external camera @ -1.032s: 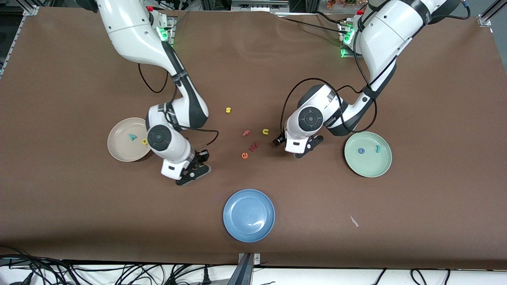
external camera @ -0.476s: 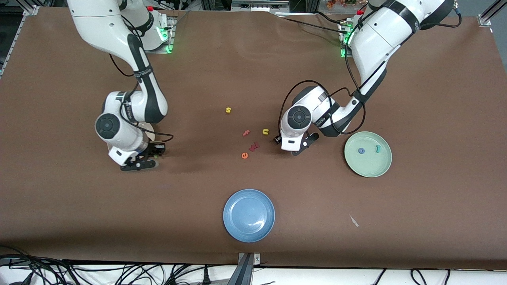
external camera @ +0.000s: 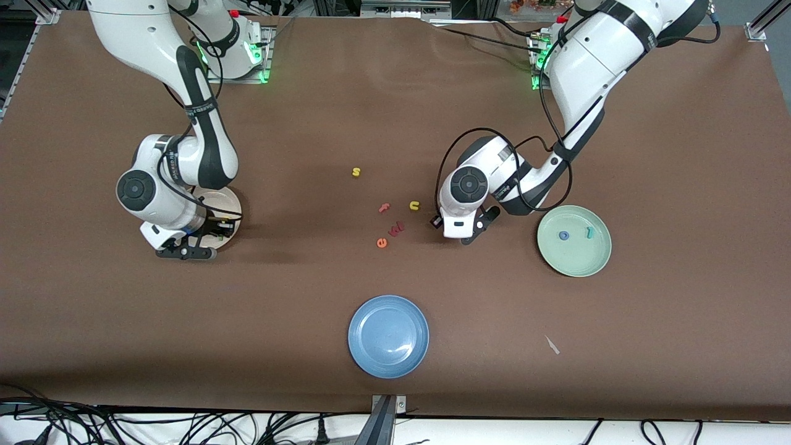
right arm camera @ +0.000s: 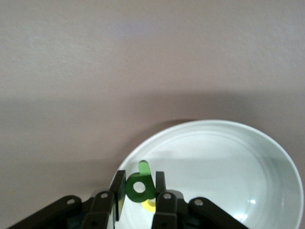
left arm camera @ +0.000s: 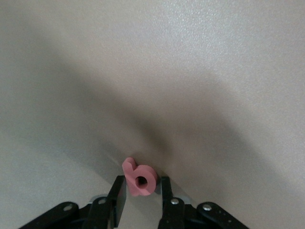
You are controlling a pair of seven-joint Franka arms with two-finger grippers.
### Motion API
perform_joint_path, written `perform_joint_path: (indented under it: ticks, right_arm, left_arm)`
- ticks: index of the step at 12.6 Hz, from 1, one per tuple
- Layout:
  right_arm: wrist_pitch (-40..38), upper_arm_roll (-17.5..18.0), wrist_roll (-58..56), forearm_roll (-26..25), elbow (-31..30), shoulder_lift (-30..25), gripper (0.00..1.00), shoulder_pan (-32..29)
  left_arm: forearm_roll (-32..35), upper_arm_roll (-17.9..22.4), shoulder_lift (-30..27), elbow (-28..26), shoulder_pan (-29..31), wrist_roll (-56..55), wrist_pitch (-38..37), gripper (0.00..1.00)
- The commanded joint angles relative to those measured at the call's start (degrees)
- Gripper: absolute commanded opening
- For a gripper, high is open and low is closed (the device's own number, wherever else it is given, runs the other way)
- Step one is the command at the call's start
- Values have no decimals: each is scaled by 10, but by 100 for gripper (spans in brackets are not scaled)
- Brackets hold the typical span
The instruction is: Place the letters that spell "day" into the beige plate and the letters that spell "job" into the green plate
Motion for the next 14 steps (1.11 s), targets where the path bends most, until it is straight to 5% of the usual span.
perform_joint_path:
  ticks: [1,2,3,7,14]
  right_arm:
    - [-34,-13,5,11,-15,-15,86,-3]
    - [-52,-15,5,11,-11,-17,100,-7]
    - [-78,-18,5,11,5,-17,100,-7]
    - [-167,-22,79,10,72,-16,100,-7]
    - [-321,-28,98,1,158,-16,100,-5]
  left_arm:
    - [19,9,0,3,-6,-17,0,34]
    - [20,9,0,3,-6,-17,0,34]
    - [20,11,0,3,-7,-17,0,34]
    - [39,12,1,3,-7,-16,0,4]
    - [46,10,-29,11,2,0,-28,0]
